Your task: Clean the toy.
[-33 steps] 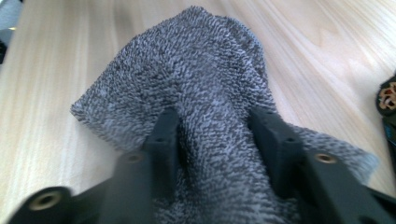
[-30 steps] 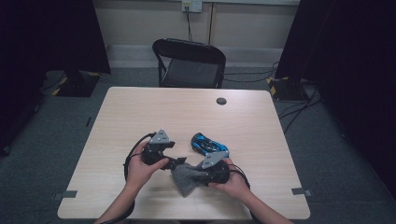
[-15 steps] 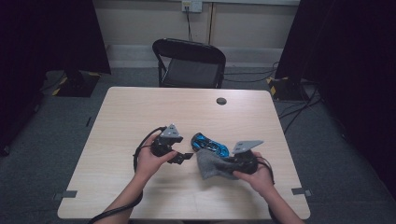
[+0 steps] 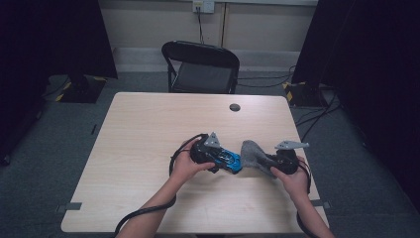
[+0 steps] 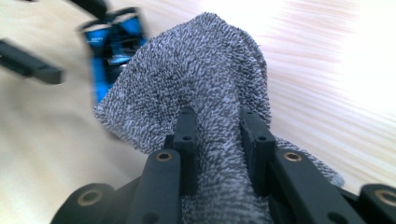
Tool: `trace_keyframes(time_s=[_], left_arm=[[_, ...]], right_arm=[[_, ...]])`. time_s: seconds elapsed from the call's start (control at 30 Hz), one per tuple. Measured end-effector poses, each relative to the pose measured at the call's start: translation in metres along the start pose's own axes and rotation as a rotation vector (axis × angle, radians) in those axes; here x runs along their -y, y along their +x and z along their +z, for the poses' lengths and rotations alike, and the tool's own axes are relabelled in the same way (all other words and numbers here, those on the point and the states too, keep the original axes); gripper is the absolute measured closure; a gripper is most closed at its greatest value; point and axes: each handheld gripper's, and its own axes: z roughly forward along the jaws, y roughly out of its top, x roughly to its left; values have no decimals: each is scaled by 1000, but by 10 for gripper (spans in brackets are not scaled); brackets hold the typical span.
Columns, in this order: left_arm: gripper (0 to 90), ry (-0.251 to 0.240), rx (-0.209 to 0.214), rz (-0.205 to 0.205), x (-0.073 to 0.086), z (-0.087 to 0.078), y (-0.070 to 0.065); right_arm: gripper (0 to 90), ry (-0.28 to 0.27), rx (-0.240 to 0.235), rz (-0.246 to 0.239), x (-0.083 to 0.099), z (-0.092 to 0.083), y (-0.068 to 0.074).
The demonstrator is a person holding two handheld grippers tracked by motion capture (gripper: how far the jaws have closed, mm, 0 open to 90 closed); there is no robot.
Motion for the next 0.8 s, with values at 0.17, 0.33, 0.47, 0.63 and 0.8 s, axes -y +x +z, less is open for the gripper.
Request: trace_keyframes(time_s=[0.17, 0.33, 0.47, 0.63, 0.8], left_arm=[[193, 23, -3, 2, 3, 10, 3], [165, 11, -17, 34, 6, 16, 1], [158, 15, -23, 43, 6, 16, 0], [155, 30, -53, 61, 7, 16, -1], [154, 18, -62, 62, 8, 17, -3]], right_arm=[[718, 30, 69, 4, -1, 8, -15], [717, 97, 103, -39, 3, 21, -15], [717, 117, 94, -89, 4, 26, -6], [718, 147, 65, -152, 2, 24, 7], [721, 143, 12, -146, 6, 18, 12]])
